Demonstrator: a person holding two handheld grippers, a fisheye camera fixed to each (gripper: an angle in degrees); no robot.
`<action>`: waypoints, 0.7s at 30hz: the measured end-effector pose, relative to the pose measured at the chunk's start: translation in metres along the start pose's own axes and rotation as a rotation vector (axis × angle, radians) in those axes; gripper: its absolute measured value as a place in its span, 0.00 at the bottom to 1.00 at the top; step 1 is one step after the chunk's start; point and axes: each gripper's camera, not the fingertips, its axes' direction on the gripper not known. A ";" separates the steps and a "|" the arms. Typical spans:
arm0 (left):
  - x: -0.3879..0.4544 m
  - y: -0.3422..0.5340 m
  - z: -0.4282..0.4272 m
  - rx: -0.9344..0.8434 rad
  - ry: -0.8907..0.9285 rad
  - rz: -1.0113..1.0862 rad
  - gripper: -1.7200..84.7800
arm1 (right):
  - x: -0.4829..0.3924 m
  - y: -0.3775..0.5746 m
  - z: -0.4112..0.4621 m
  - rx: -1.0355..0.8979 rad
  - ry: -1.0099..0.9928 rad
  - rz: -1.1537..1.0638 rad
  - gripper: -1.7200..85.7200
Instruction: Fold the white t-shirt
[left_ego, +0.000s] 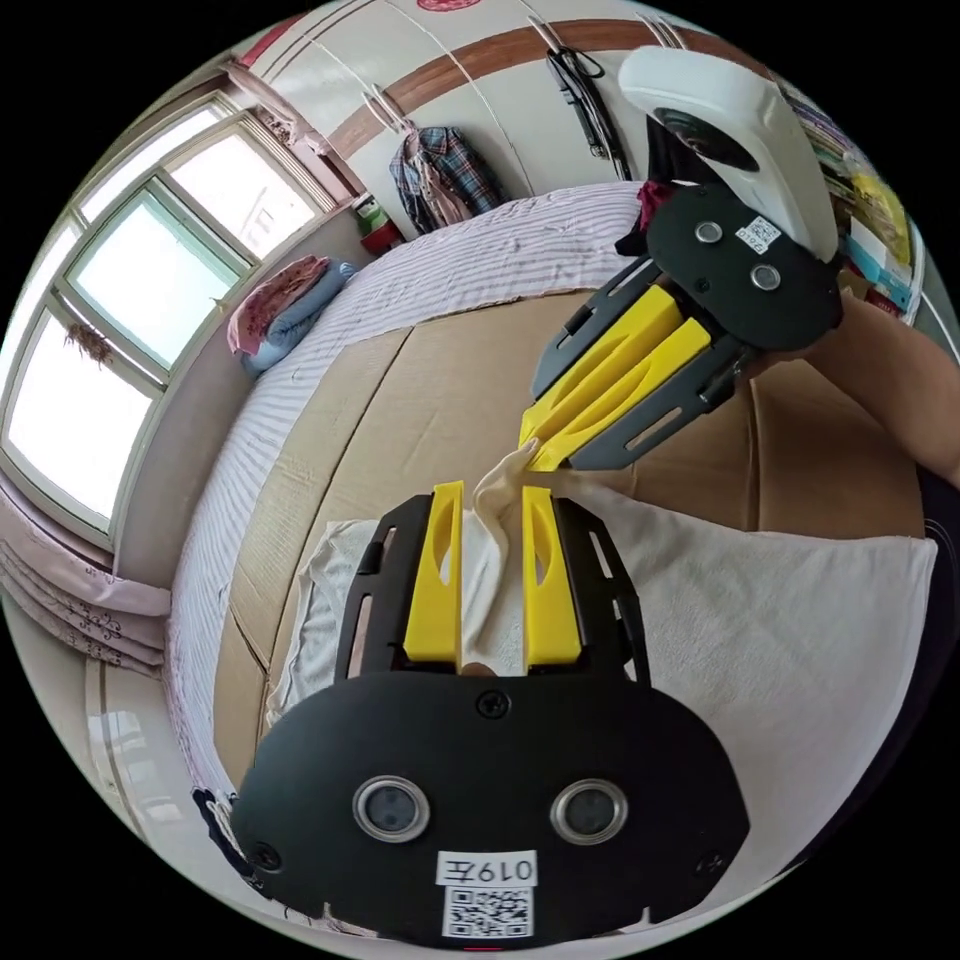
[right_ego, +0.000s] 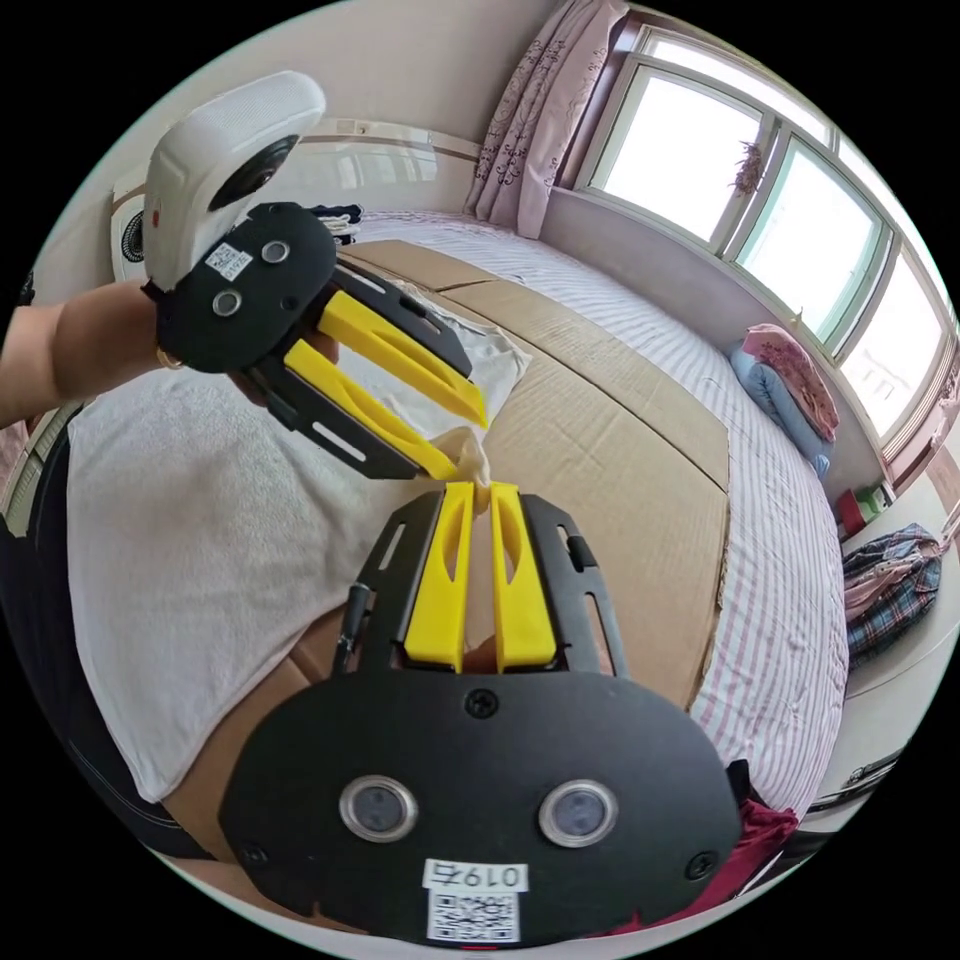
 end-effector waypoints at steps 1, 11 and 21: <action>0.002 -0.003 -0.001 -0.003 -0.008 0.025 0.10 | 0.000 0.000 0.002 0.002 -0.001 0.000 0.06; 0.007 -0.005 -0.009 0.013 -0.005 0.041 0.04 | -0.006 0.001 0.049 -0.022 0.067 -0.034 0.07; 0.008 0.013 -0.003 0.031 0.014 0.003 0.03 | -0.028 0.003 0.105 -0.029 0.226 -0.216 0.02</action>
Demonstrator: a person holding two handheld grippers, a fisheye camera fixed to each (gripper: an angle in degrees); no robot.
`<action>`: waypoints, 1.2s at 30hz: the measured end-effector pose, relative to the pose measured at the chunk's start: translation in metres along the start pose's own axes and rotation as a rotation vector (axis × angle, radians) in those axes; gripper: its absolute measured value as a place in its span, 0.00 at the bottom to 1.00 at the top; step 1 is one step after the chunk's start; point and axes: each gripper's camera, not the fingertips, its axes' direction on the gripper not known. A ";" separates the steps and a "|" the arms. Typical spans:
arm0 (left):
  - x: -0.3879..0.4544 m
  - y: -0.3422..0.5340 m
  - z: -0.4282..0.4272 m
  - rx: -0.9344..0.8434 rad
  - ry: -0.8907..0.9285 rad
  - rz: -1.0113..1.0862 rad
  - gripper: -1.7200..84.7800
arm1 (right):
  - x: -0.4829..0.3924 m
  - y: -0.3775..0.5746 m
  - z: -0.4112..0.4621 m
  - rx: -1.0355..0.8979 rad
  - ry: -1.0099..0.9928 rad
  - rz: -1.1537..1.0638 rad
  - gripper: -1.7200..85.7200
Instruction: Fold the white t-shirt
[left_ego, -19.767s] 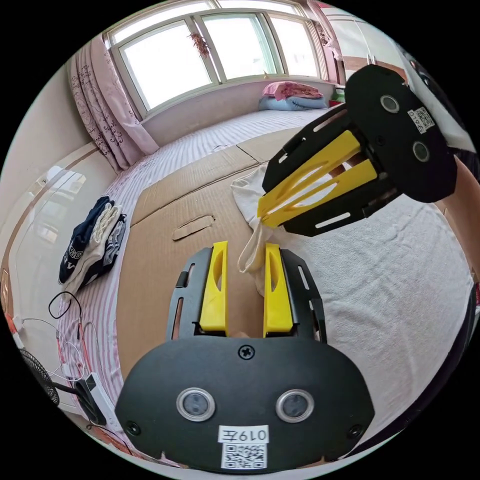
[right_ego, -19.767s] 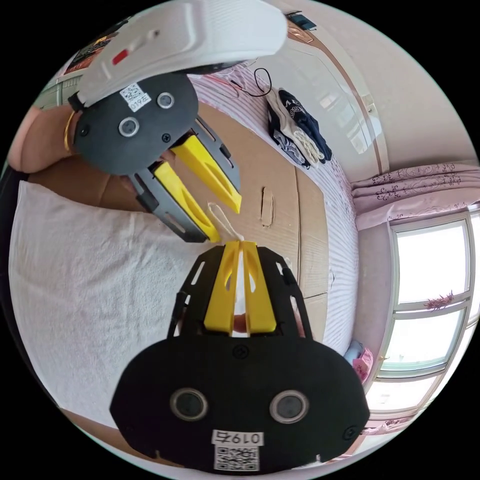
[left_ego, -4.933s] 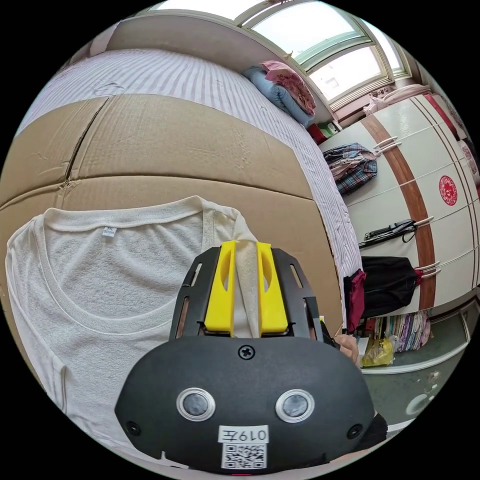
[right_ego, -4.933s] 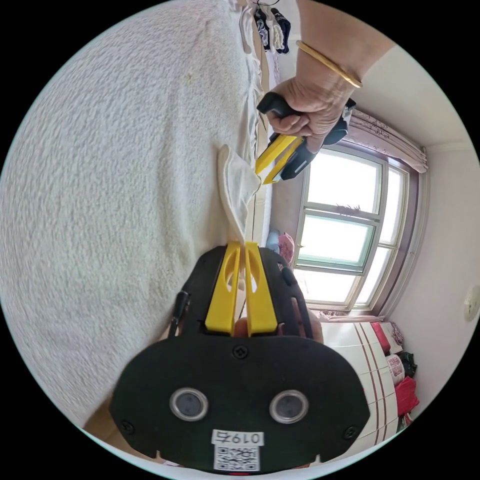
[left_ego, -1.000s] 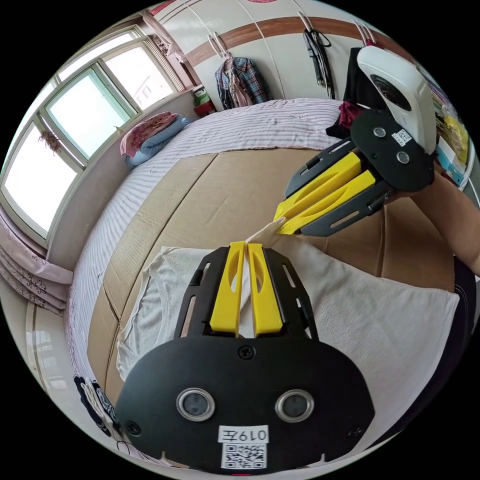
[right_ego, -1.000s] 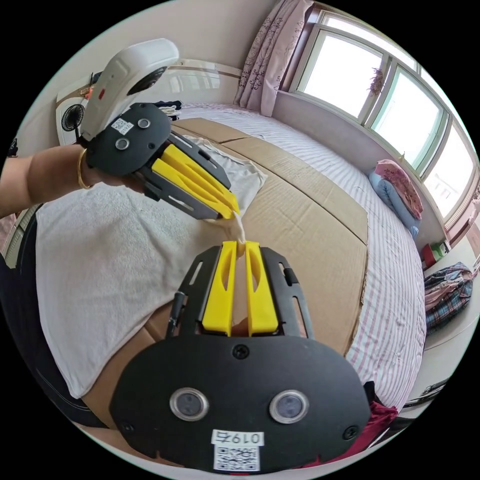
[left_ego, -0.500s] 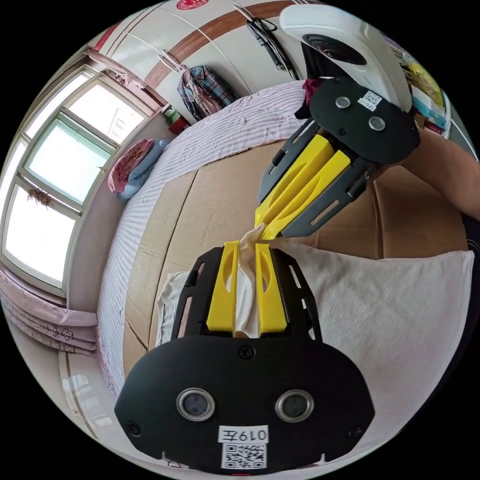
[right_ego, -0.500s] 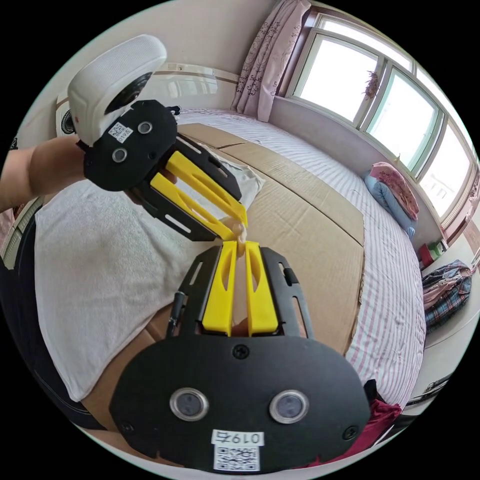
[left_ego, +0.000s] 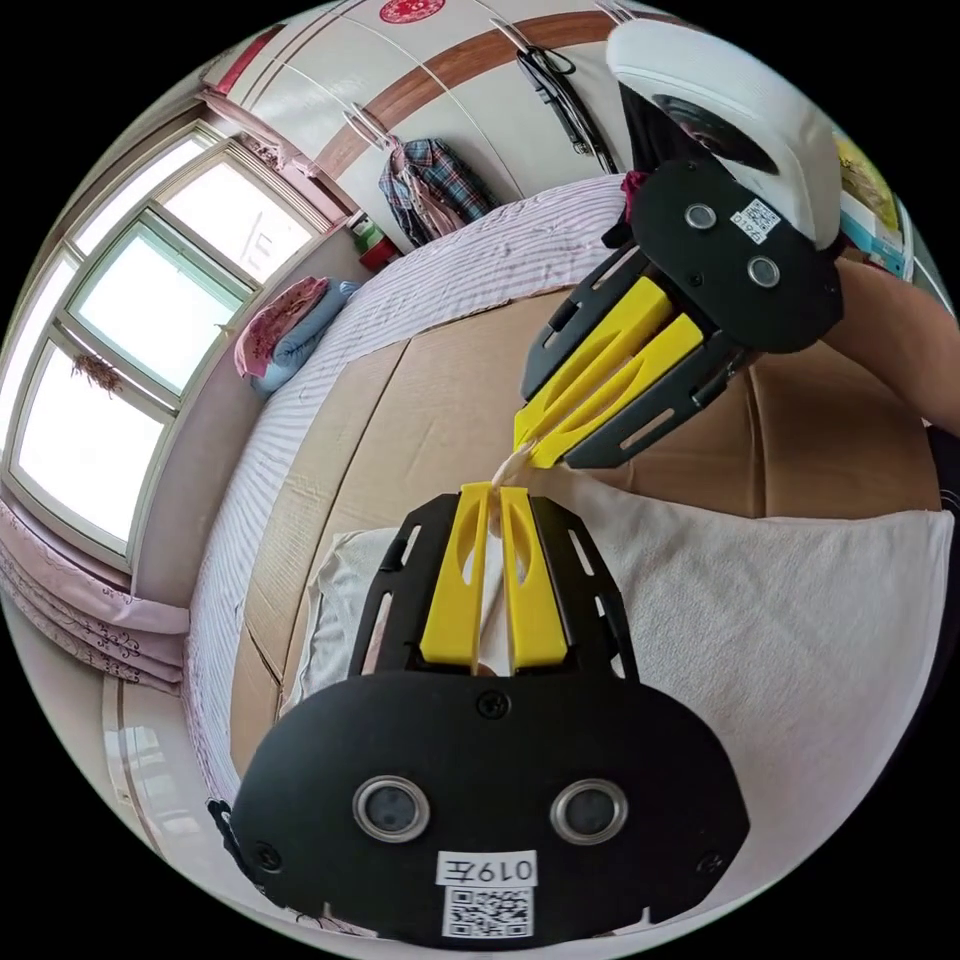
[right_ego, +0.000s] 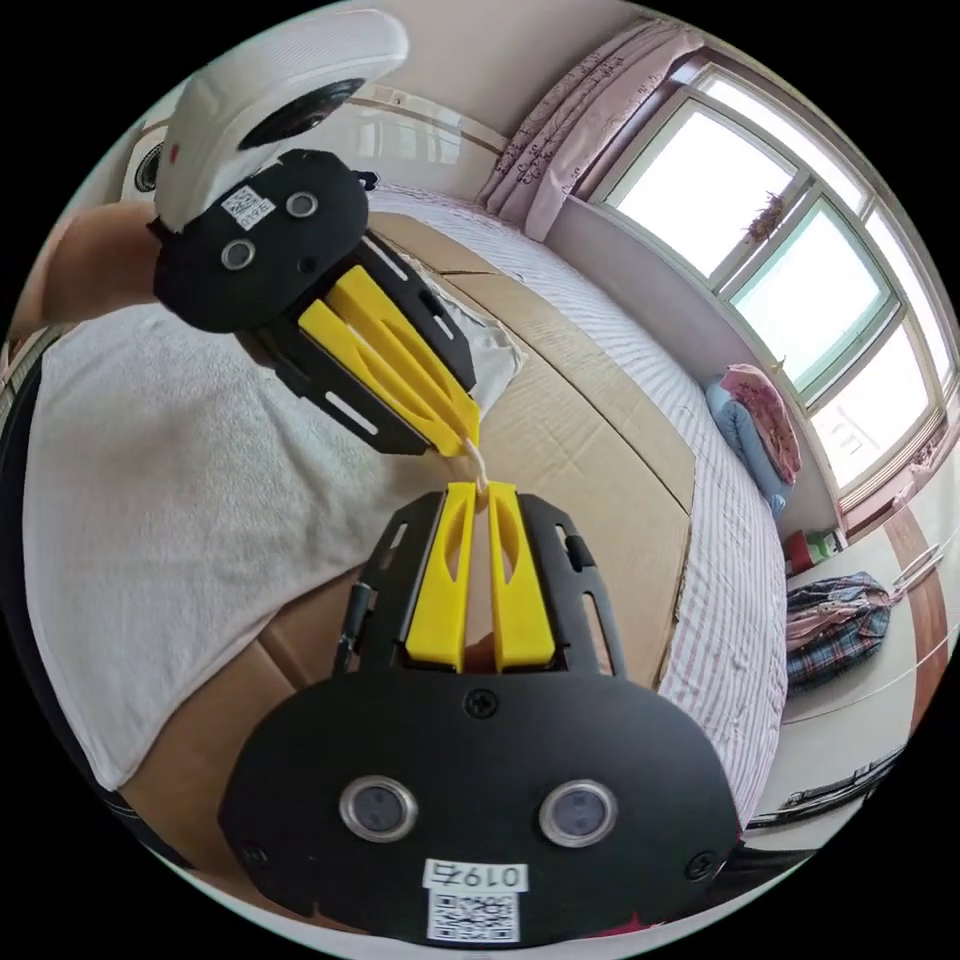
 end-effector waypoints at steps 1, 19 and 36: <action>-0.001 0.002 0.002 -0.007 0.023 0.001 0.03 | -0.006 0.000 0.003 -0.004 0.030 -0.031 0.02; -0.055 0.034 0.038 -0.059 0.249 -0.069 0.04 | -0.086 0.027 0.130 -0.108 0.620 -0.720 0.04; -0.091 0.078 0.067 -0.019 0.225 -0.081 0.03 | 0.086 0.025 0.150 0.133 0.089 0.123 0.01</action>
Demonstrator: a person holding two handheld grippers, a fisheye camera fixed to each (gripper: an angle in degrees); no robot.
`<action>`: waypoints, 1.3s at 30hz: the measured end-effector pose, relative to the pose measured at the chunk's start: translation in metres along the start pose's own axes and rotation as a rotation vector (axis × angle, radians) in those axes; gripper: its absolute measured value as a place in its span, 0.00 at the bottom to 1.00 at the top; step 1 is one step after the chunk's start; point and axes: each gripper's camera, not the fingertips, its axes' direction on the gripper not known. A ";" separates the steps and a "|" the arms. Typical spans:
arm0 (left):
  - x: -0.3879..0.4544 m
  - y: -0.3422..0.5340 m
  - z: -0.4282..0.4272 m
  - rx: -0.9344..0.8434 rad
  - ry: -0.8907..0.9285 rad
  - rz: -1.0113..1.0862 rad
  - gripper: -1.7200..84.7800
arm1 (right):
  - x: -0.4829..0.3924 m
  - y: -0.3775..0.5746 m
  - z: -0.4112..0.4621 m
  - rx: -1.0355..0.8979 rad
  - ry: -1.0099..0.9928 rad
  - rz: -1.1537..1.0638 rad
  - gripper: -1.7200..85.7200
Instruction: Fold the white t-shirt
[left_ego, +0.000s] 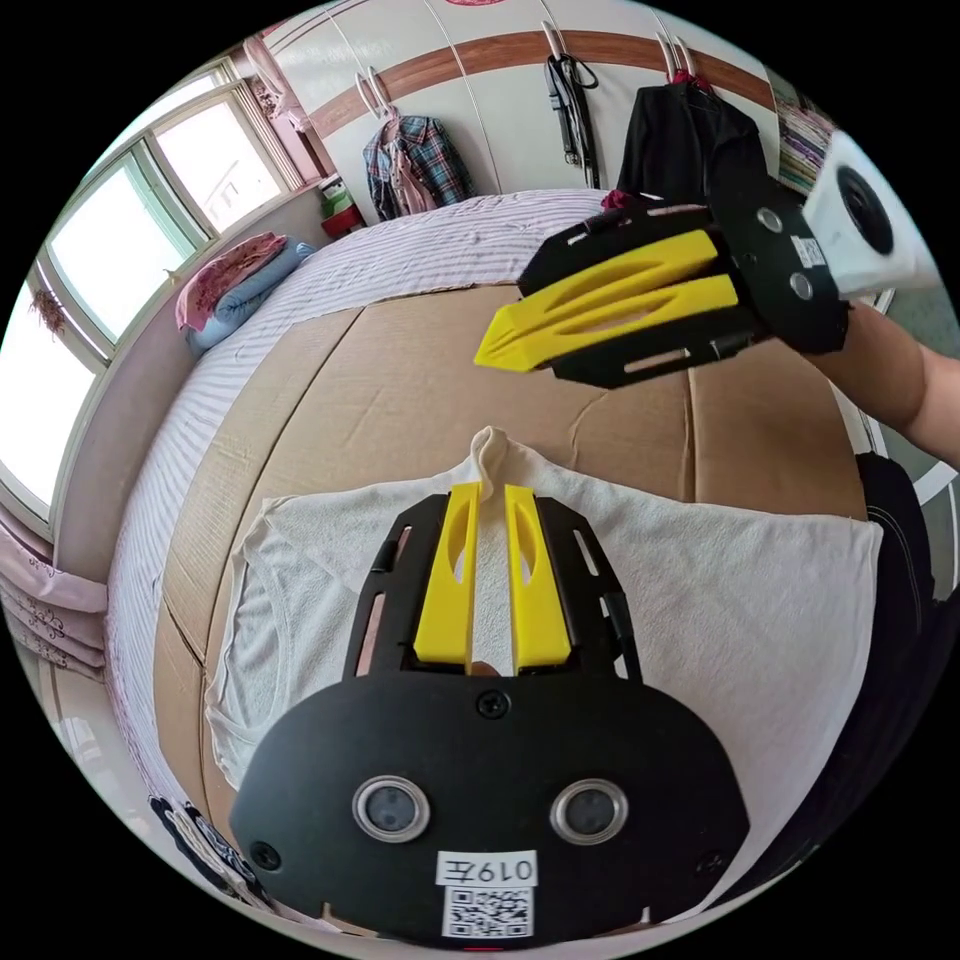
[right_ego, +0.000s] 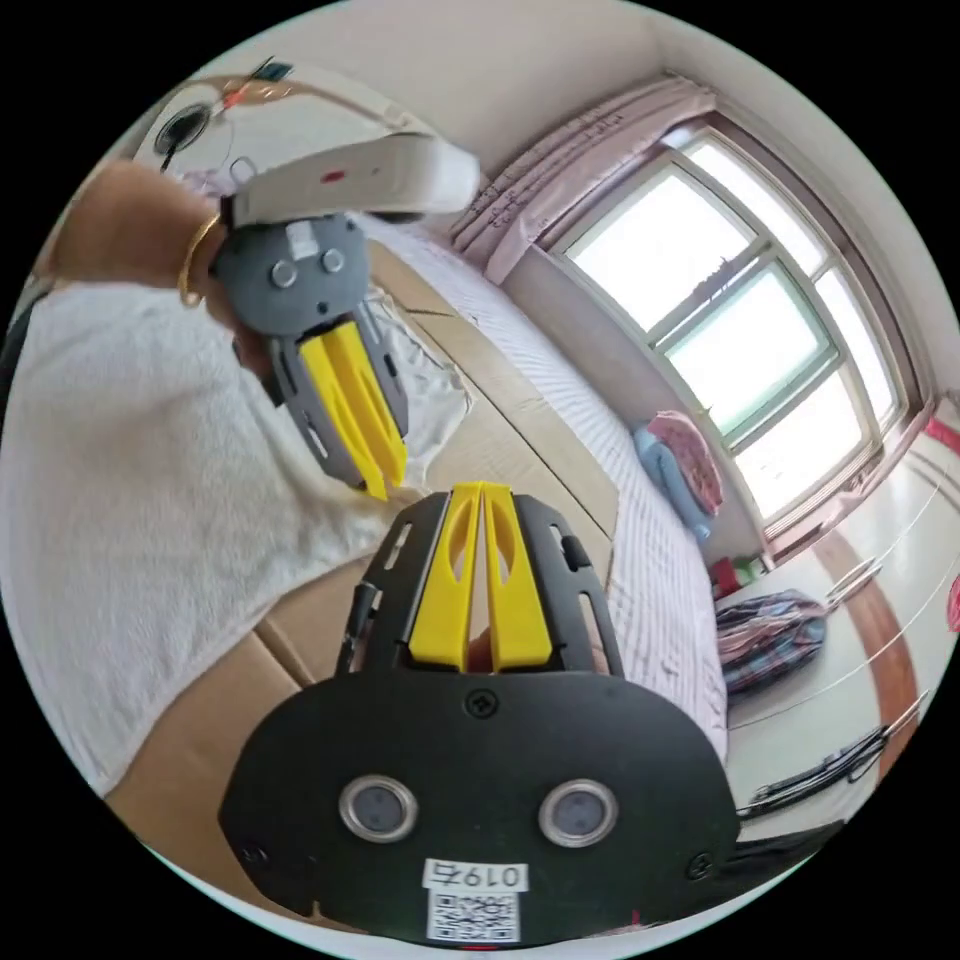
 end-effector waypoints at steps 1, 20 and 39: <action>-0.005 0.004 0.003 0.001 0.003 -0.006 0.03 | 0.002 0.000 0.006 -0.007 0.000 0.001 0.01; -0.150 0.140 0.008 0.092 0.022 -0.468 0.06 | -0.044 0.033 0.124 -0.220 0.155 -0.331 0.01; -0.292 0.208 0.085 -0.052 0.377 -1.048 0.11 | -0.081 0.088 0.170 -0.121 0.373 -0.439 0.01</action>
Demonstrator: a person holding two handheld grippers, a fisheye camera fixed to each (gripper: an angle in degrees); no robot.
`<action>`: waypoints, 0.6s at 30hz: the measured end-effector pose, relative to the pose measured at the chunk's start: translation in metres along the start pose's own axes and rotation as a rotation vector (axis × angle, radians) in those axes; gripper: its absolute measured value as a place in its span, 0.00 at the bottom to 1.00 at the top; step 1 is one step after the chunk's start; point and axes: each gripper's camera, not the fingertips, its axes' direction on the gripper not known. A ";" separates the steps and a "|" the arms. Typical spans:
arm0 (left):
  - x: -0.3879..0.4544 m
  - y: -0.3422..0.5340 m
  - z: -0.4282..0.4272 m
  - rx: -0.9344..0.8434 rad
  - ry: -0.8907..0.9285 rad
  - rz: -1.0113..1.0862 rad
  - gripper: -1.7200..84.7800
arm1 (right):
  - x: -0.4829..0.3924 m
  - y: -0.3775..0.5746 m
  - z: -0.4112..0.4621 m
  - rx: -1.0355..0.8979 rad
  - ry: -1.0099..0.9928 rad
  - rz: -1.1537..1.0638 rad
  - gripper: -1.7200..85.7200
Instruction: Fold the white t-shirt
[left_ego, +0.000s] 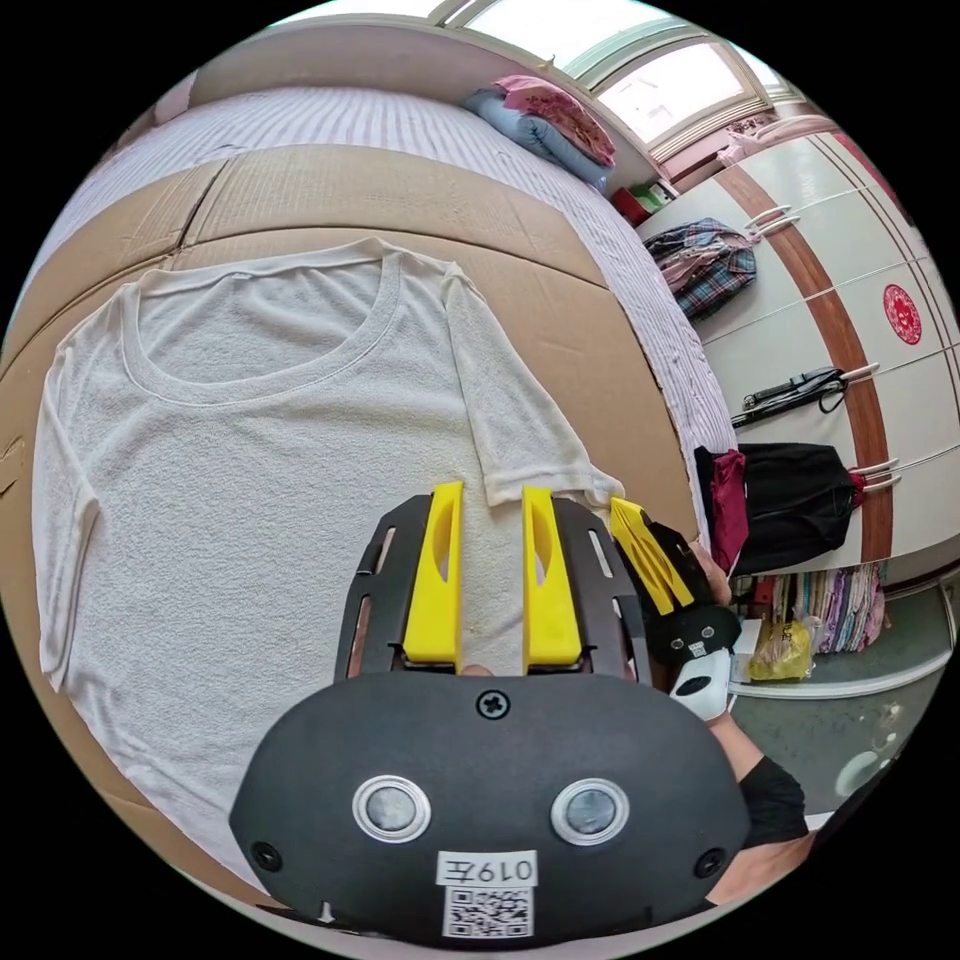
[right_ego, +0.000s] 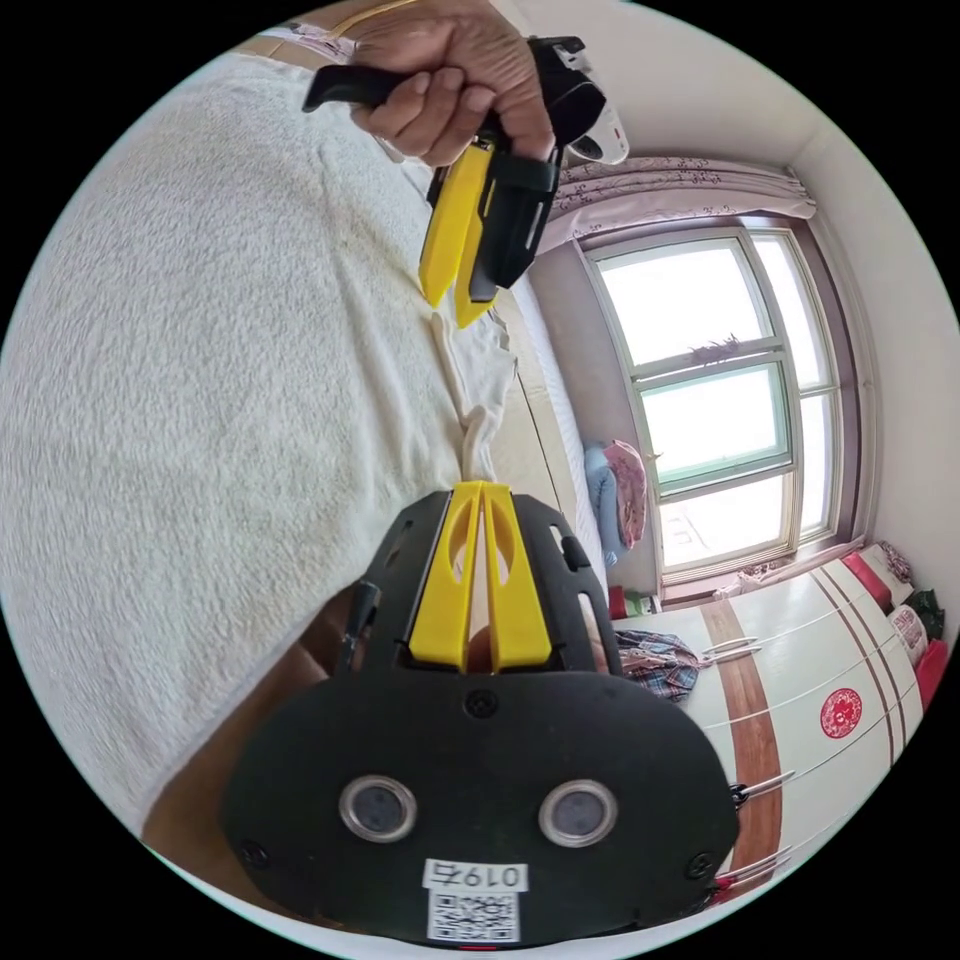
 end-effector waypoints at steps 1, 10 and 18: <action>-0.002 -0.003 0.001 -0.006 0.005 0.002 0.10 | -0.001 0.001 0.001 0.001 0.002 0.000 0.01; -0.017 -0.020 0.010 -0.039 -0.016 -0.005 0.07 | -0.022 0.006 0.003 0.001 0.012 0.000 0.01; -0.027 -0.027 -0.016 0.010 -0.005 -0.002 0.04 | -0.044 0.009 -0.006 -0.001 0.017 0.002 0.01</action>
